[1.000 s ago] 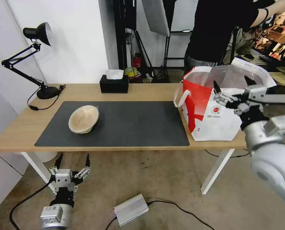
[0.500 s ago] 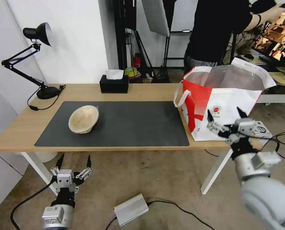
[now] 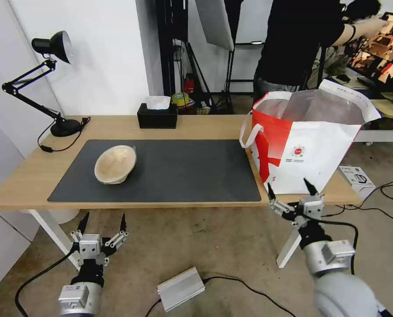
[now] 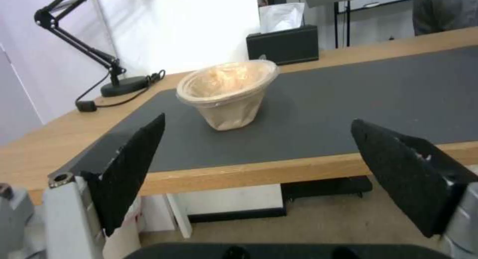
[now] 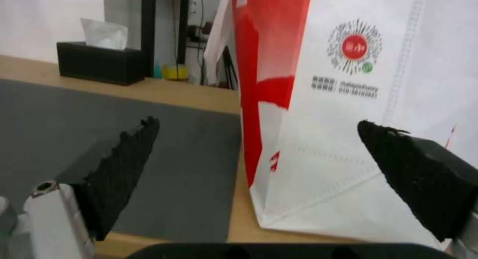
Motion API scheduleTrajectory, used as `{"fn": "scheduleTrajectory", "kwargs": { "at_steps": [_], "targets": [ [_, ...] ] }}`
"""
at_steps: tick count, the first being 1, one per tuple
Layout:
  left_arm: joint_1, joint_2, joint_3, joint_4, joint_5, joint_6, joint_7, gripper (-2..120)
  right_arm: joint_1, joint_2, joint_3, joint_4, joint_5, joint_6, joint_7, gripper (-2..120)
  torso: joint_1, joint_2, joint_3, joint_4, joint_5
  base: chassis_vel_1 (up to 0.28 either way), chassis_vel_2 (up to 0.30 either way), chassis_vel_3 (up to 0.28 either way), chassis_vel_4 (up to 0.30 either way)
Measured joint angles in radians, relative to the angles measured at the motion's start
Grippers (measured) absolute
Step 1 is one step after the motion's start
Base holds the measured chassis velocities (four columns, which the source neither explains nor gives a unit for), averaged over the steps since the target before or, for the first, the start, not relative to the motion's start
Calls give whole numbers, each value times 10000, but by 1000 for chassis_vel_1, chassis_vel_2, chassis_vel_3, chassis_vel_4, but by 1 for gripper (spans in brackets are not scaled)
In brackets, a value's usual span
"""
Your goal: Pick up the trash from the table and place it into the takeout bag.
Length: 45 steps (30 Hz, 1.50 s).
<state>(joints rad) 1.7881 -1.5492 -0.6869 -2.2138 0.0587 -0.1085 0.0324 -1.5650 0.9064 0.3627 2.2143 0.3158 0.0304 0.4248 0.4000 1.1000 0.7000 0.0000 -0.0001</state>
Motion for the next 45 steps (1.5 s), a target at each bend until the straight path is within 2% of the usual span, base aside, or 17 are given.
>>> {"fn": "scheduleTrajectory", "kwargs": {
  "at_steps": [11, 25, 45],
  "targets": [
    [27, -2, -10, -20, -3, 11, 0, 100, -8, 147, -506, -625, -252, 194, 283, 100, 0, 0, 0, 0, 0, 0, 0, 0, 0],
    [17, -29, -5, 15, 19, 15, 1, 100, -145, 238, -541, -1135, -274, 504, 720, 100, 0, 0, 0, 0, 0, 0, 0, 0, 0],
    [-23, -8, -6, -2, 28, 23, 4, 100, -265, 352, -592, -1484, -316, 679, 759, 100, 0, 0, 0, 0, 1, 0, 0, 0, 0]
  ]
}}
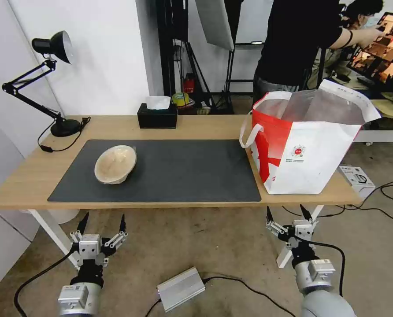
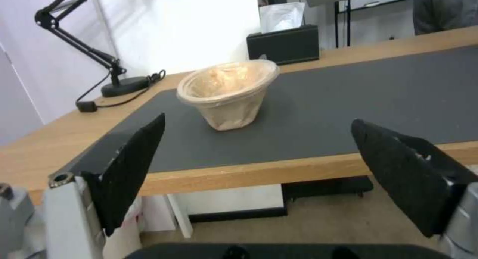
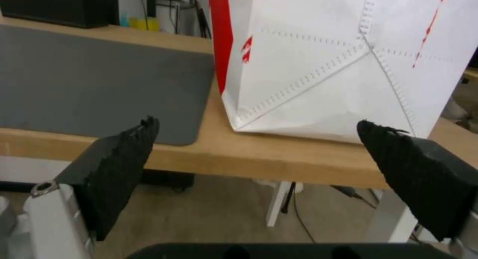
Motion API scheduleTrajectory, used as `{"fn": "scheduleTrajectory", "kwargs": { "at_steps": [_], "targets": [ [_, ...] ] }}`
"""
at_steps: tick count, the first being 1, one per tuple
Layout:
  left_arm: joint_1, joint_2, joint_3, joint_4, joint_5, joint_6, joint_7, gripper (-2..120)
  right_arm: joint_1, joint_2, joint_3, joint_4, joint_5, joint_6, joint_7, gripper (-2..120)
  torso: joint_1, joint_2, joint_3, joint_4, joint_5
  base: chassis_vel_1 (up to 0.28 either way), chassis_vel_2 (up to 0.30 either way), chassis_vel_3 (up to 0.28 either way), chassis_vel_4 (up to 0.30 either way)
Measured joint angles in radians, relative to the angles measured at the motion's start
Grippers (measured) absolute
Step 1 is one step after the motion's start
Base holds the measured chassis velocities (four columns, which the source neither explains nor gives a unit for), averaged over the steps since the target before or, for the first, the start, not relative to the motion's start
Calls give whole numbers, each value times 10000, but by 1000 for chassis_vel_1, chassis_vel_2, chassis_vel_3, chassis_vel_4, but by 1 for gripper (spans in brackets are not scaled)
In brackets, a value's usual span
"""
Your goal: Pick up the trash from the table and place it into the takeout bag.
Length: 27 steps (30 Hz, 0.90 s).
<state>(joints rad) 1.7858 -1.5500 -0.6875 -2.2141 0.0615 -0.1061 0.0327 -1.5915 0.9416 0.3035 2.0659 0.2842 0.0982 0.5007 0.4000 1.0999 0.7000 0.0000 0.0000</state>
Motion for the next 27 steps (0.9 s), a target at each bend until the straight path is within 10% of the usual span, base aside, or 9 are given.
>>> {"fn": "scheduleTrajectory", "kwargs": {
  "at_steps": [27],
  "targets": [
    [-230, 828, -676, -947, 114, 81, 7, 100, 122, -14, -152, -90, -137, 47, -3, 100, 0, 0, 0, 0, 0, 0, 0, 0, 0]
  ]
}}
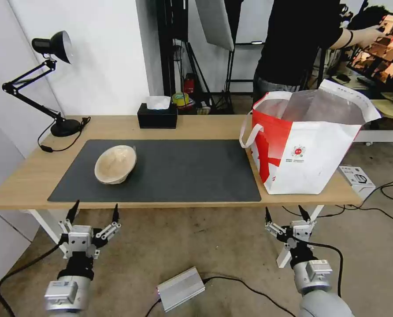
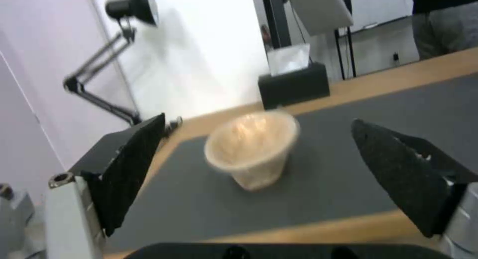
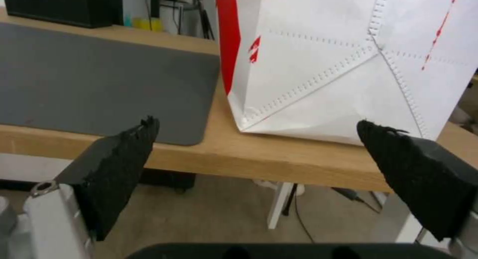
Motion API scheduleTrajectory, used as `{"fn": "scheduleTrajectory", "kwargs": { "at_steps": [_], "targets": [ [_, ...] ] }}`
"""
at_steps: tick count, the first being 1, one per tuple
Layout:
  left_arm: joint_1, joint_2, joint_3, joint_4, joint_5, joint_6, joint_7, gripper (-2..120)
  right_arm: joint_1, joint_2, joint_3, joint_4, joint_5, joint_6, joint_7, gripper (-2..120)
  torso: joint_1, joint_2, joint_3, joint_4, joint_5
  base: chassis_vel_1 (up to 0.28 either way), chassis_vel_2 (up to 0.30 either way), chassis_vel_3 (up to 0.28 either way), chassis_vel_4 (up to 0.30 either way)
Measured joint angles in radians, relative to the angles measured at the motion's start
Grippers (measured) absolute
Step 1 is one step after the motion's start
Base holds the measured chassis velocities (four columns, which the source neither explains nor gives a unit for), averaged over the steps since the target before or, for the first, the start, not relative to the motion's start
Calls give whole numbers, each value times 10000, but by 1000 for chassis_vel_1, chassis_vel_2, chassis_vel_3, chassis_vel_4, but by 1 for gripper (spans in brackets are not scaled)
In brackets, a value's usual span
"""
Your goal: Pick up the trash from the table and place it into the takeout bag.
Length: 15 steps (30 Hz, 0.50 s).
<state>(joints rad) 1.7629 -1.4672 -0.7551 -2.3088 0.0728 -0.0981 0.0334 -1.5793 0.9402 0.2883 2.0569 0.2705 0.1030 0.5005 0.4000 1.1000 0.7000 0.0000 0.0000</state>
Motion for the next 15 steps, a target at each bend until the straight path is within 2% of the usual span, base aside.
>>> {"fn": "scheduleTrajectory", "kwargs": {
  "at_steps": [7, 15],
  "targets": [
    [-442, 837, -213, -215, -185, 179, 4, 100, 34, -52, -22, -86, -6, 0, 0, 100, 0, 0, 0, 0, 0, 0, 0, 0, 0],
    [-1306, 2369, 128, 436, -554, 158, 9, 100, 101, -1, -162, -135, -49, -4, 0, 100, 0, 0, 0, 0, -2, 0, 0, 0, 0]
  ]
}}
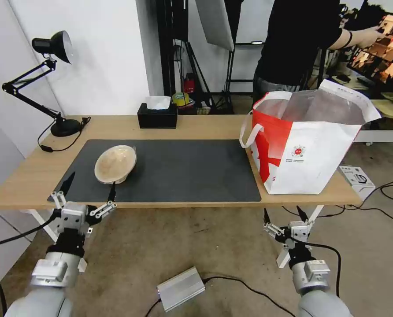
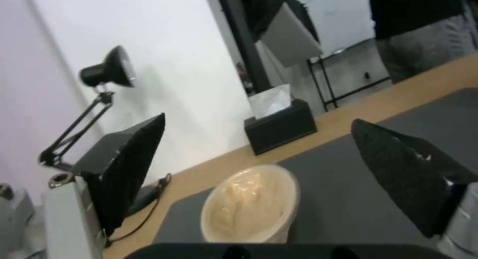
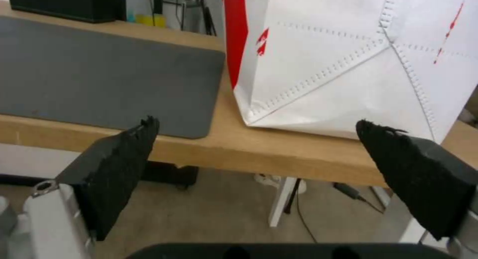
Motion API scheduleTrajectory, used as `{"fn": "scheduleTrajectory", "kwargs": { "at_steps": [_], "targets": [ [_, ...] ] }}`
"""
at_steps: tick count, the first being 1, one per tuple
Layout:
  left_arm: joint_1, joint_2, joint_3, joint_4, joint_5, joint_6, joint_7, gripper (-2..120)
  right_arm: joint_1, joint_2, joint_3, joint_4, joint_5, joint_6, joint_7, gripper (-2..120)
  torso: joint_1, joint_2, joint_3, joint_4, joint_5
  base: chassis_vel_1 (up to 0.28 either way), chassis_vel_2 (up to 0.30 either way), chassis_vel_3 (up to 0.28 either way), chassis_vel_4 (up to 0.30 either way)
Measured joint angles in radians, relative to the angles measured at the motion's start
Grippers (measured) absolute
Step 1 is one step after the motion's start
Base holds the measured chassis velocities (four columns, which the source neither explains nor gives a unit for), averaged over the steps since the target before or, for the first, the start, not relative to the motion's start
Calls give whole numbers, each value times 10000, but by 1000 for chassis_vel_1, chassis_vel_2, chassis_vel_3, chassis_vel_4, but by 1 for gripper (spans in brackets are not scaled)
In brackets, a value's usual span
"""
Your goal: Pick up the trash from the table and place it into the takeout bag.
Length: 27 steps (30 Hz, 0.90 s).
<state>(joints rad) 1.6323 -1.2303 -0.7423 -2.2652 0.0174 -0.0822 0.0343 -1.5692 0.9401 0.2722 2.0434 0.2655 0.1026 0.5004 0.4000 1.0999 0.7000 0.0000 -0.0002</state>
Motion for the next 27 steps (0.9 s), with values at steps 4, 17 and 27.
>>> {"fn": "scheduleTrajectory", "kwargs": {
  "at_steps": [4, 17, 27],
  "targets": [
    [-231, 655, 209, 338, -207, -1, 22, 100, 44, 23, -23, -15, -7, -10, 0, 100, 0, 0, 0, 0, 0, 0, 0, 0, 0],
    [-746, 2001, 783, 1388, -826, 22, 250, 100, 141, 78, -50, -21, -20, -47, 0, 100, 0, 0, 0, 1, 1, 0, 0, 0, 0],
    [-1410, 2864, 1163, 2415, -1139, 52, 452, 100, 157, 163, -96, -46, -68, -55, 1, 100, 0, 0, 0, 1, 1, 0, 0, 0, 0]
  ]
}}
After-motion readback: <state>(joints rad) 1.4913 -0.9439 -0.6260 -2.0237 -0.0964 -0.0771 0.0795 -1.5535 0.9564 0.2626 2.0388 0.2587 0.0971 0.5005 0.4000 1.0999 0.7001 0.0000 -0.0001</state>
